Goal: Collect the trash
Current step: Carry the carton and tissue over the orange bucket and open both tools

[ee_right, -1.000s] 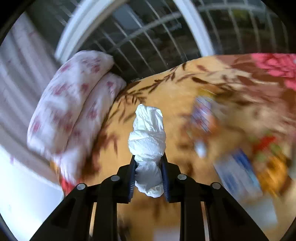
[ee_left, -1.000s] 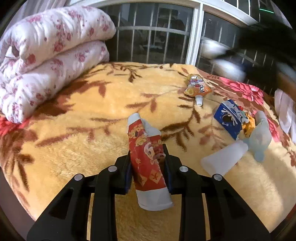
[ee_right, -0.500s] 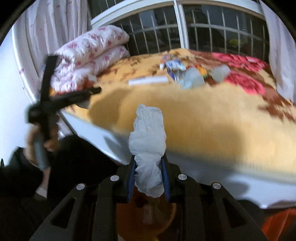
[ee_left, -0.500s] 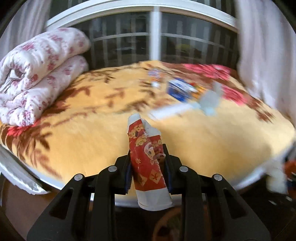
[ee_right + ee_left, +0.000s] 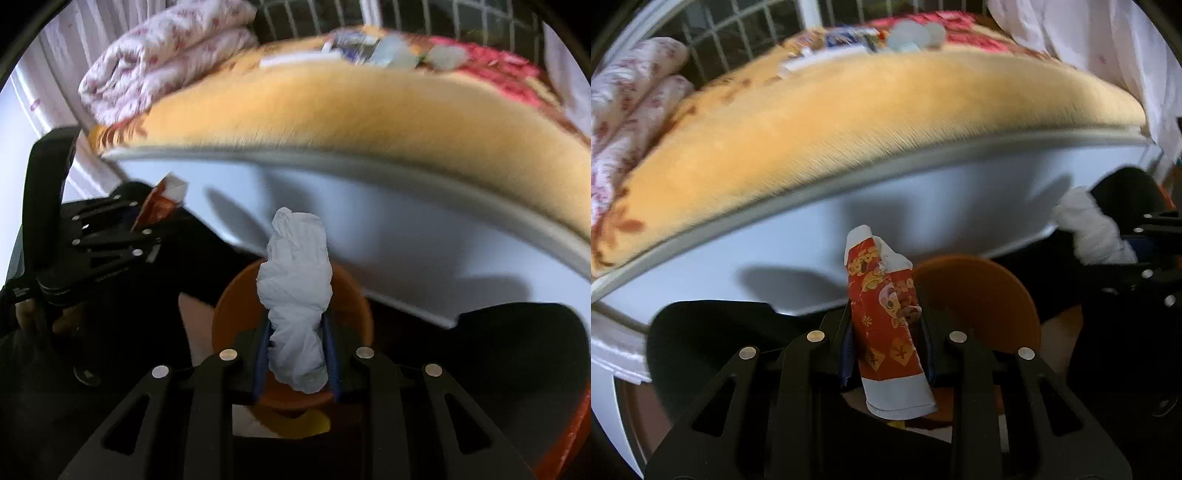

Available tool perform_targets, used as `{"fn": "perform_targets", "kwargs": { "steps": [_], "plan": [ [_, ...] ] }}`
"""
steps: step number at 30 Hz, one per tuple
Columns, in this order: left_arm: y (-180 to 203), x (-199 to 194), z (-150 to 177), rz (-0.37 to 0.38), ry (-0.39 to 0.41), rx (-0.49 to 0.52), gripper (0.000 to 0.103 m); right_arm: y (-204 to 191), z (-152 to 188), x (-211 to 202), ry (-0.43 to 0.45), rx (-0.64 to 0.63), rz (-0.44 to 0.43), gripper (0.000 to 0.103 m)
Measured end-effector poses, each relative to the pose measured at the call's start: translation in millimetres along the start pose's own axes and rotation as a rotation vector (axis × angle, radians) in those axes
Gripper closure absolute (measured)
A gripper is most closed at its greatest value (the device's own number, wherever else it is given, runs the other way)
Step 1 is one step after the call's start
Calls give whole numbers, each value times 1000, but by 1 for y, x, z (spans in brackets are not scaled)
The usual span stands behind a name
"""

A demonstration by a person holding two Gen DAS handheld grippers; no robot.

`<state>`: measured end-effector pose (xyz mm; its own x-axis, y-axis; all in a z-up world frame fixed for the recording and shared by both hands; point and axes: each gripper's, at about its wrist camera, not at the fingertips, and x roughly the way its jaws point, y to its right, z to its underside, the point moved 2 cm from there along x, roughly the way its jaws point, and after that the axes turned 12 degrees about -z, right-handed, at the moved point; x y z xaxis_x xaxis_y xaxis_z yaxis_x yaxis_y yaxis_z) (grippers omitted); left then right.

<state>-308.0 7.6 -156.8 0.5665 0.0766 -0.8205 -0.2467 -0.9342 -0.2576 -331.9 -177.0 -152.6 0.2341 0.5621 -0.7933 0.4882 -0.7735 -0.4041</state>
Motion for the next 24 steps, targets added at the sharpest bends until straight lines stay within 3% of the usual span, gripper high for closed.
{"fn": "perform_targets", "kwargs": {
  "steps": [6,7,8,9,11,12,18,21,24],
  "plan": [
    [10,31,5,47,-109,46,75,3,2,39,-144,4,-39,77],
    [11,35,6,59,-125,52,72,3,2,43,-159,2,-39,76],
    [13,38,8,69,-139,58,63,3,1,45,-168,0,-40,73],
    [15,42,10,78,-159,65,47,2,1,49,-177,-8,-38,51],
    [15,47,12,76,-179,60,23,1,0,56,-197,-34,-12,22],
    [13,48,13,83,-183,54,23,1,-1,56,-186,-47,17,23],
    [1,52,9,95,-203,10,23,17,-6,45,-168,0,-6,24],
    [-9,40,-1,91,-164,-11,23,31,-11,27,-118,24,20,24],
    [-29,14,-28,91,-76,-51,22,41,-16,10,-55,55,27,22]
  ]
}}
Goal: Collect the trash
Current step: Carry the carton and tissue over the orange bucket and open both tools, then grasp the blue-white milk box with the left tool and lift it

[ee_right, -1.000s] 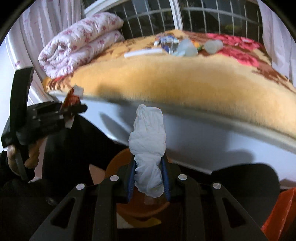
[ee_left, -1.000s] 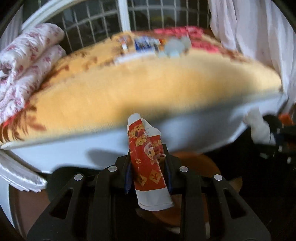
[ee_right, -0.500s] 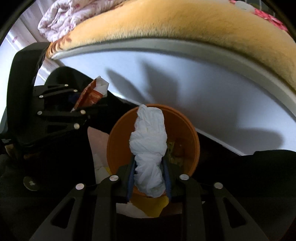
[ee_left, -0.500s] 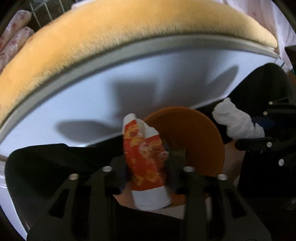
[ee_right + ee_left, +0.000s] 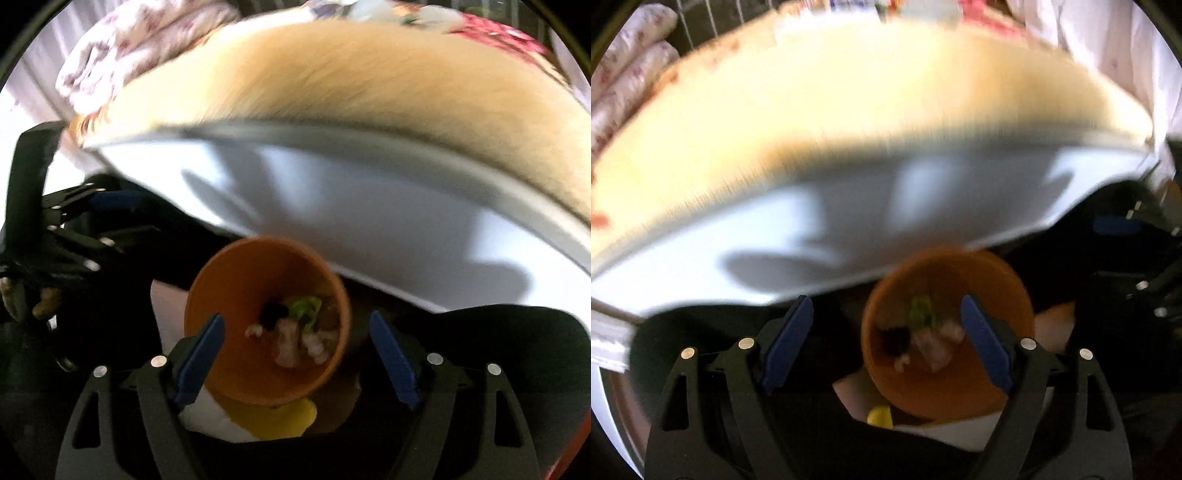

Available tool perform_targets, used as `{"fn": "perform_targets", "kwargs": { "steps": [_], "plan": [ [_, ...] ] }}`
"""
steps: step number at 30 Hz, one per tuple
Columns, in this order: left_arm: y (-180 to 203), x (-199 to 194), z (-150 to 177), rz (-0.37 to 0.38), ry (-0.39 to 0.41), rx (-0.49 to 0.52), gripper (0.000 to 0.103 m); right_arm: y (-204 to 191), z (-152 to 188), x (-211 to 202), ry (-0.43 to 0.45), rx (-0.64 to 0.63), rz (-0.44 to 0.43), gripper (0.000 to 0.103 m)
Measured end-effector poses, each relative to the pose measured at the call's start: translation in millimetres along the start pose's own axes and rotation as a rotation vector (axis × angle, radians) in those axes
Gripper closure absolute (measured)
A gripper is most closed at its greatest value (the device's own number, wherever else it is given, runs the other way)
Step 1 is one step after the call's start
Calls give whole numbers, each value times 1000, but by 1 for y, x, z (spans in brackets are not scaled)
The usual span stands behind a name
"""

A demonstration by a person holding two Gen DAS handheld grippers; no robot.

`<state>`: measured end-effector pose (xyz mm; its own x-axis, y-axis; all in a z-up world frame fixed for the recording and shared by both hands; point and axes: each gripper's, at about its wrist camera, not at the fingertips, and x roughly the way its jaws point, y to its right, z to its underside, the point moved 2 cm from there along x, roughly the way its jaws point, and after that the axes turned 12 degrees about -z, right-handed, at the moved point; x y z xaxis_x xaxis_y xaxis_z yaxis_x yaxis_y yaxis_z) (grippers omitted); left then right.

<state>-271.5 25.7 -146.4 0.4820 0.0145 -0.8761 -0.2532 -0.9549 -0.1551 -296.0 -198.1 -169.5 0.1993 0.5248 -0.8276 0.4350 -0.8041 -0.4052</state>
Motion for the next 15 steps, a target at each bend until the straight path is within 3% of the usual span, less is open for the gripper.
{"fn": "perform_targets", "kwargs": {
  "steps": [3,6,10,12,15],
  "plan": [
    [-15,-19,-37,12,64,10,17,8,-11,-13,77,27,8,15],
    [-37,-34,-94,-60,148,9,17,13,-18,-16,166,19,24,7],
    [-69,-40,-182,-82,225,-104,13,17,-26,-7,205,42,31,6],
    [-77,-31,-218,-65,227,-134,13,14,-24,-2,219,47,-6,6],
    [-77,-13,-262,-29,185,-167,13,9,-23,7,196,13,14,6]
  ]
}}
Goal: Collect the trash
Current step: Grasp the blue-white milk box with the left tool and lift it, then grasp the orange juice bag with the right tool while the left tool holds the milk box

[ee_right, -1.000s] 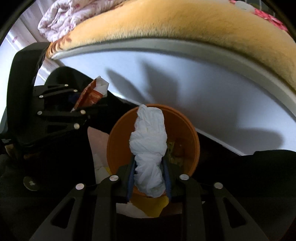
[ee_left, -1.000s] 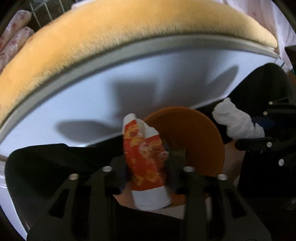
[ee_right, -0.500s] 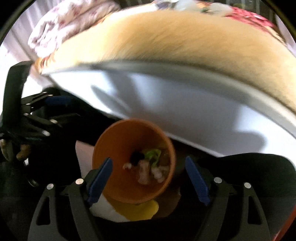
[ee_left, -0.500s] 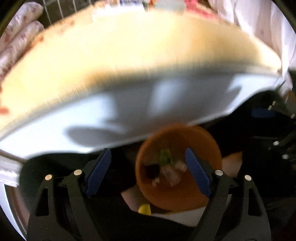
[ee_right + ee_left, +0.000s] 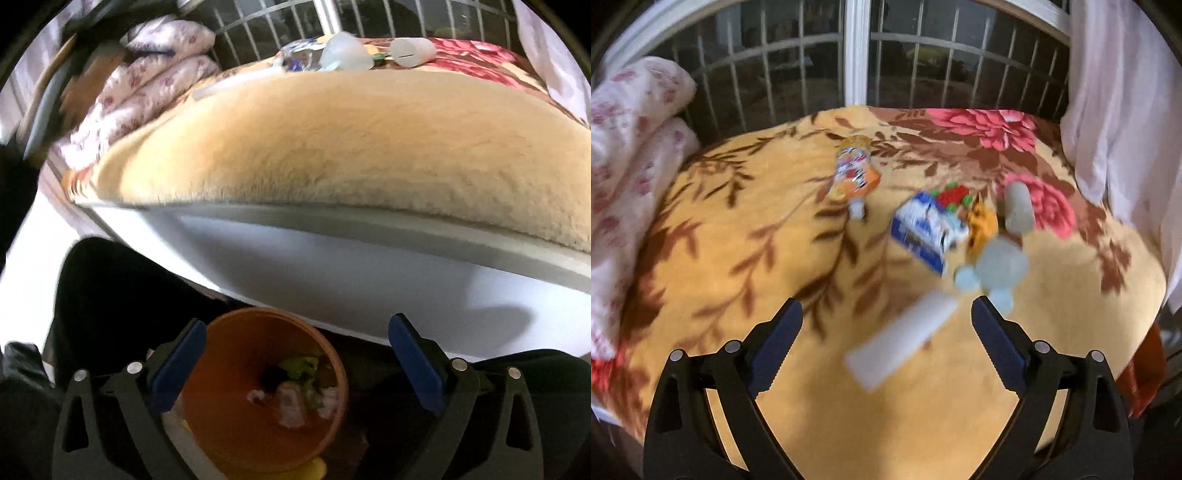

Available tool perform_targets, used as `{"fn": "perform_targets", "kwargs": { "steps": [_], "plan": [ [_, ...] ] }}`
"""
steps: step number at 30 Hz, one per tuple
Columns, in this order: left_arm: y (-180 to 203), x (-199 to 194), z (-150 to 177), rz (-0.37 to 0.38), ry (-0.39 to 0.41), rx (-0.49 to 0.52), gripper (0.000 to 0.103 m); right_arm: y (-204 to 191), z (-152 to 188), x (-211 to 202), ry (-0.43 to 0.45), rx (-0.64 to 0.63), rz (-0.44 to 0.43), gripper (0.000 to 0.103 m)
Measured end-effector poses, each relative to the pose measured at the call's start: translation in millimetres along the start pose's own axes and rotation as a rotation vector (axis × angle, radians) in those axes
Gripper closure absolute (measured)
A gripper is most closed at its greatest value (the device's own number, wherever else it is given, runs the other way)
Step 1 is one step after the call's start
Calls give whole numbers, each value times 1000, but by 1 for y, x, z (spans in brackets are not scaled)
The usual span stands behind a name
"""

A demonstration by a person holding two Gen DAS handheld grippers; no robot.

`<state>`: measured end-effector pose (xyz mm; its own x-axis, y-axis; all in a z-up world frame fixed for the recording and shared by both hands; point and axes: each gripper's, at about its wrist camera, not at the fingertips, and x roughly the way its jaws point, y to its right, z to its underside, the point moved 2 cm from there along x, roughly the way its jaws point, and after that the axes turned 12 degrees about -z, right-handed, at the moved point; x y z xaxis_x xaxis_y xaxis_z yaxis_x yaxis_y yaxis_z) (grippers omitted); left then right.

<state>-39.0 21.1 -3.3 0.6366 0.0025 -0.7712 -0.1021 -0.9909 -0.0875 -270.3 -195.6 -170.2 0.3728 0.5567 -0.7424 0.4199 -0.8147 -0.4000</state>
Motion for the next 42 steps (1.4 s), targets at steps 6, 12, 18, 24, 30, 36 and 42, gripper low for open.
{"fn": "perform_targets", "kwargs": {
  "steps": [6,12,18,24,30,36,42],
  "plan": [
    [33,58,-41,2,-152,-95,13,6,3,0,12,21,-39,6],
    [61,108,-64,-91,-277,-182,13,16,-3,-10,87,84,-112,6],
    [68,142,-69,-174,-335,-249,13,19,-1,-20,127,107,-161,6],
    [83,146,-59,-215,-313,-144,41,22,0,-25,142,114,-173,6],
    [56,62,-63,-2,-287,-155,41,13,-3,-31,112,99,-155,6],
    [15,-27,-25,57,-187,-112,41,-22,-47,-57,67,15,-279,6],
    [-46,-42,68,3,-242,-137,41,-22,-159,-70,90,5,-273,6]
  ]
}}
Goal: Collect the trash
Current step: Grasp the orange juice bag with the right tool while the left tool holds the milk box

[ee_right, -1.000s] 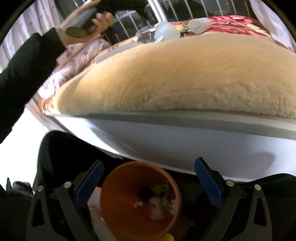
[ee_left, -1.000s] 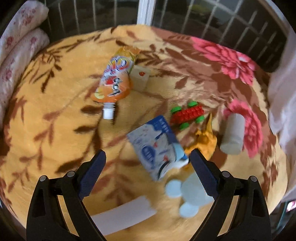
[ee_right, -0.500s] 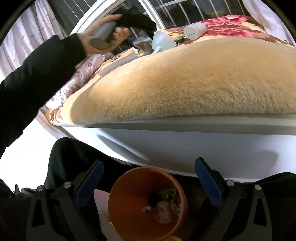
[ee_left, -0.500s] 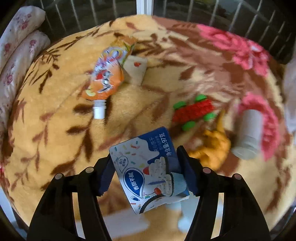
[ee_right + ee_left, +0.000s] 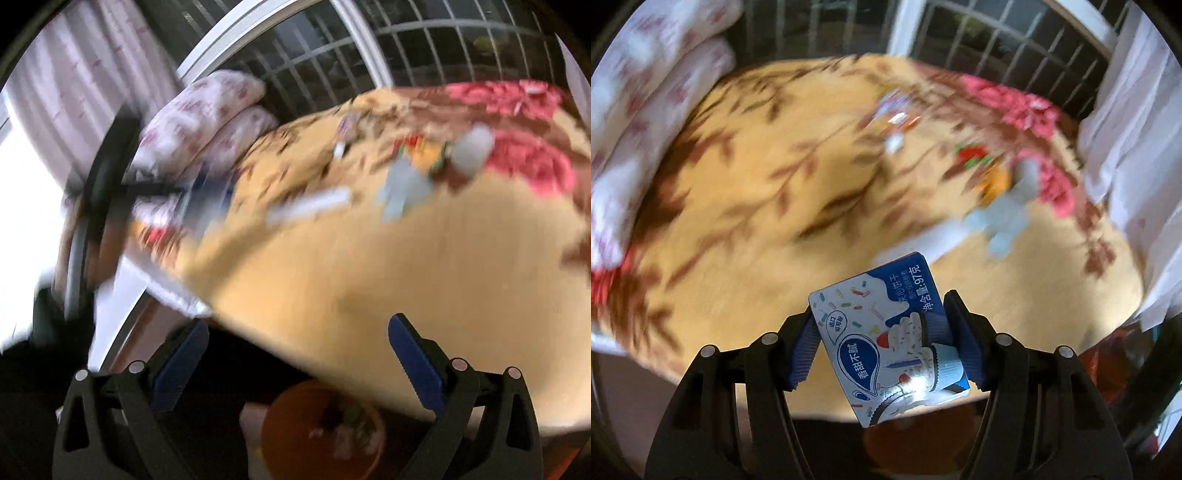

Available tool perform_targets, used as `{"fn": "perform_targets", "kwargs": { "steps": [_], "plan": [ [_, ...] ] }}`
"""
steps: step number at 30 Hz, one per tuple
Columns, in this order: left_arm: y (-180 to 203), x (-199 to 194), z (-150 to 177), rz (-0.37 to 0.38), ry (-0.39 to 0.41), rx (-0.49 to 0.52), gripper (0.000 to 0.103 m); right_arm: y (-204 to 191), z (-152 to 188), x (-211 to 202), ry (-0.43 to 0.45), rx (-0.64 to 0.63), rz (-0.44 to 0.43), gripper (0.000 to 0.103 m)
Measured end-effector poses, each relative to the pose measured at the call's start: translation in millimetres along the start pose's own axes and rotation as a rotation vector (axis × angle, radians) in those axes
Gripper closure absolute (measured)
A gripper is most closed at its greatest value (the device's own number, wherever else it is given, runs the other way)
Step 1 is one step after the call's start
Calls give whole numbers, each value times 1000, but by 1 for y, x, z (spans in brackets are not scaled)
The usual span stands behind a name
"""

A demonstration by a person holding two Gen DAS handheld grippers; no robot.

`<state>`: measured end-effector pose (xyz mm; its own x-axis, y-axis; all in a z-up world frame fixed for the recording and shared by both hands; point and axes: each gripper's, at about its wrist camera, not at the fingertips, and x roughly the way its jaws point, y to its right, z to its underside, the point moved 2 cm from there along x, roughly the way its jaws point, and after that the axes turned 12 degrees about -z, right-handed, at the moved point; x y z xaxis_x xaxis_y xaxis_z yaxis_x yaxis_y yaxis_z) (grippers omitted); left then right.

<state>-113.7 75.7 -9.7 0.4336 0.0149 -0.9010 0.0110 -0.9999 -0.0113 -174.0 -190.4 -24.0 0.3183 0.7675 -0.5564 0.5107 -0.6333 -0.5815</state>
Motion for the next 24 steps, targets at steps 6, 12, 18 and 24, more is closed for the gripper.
{"fn": "perform_targets", "kwargs": {
  "steps": [6,12,18,24],
  "plan": [
    [-34,22,44,-2,30,-91,41,38,-135,71,9,75,22,6],
    [-38,19,36,31,137,-146,40,94,-231,178,-37,352,-70,7],
    [-53,17,30,27,180,-164,40,146,-253,235,-25,562,-108,9],
    [-63,22,21,52,182,-173,40,151,-278,278,-19,549,-48,14]
  ]
}}
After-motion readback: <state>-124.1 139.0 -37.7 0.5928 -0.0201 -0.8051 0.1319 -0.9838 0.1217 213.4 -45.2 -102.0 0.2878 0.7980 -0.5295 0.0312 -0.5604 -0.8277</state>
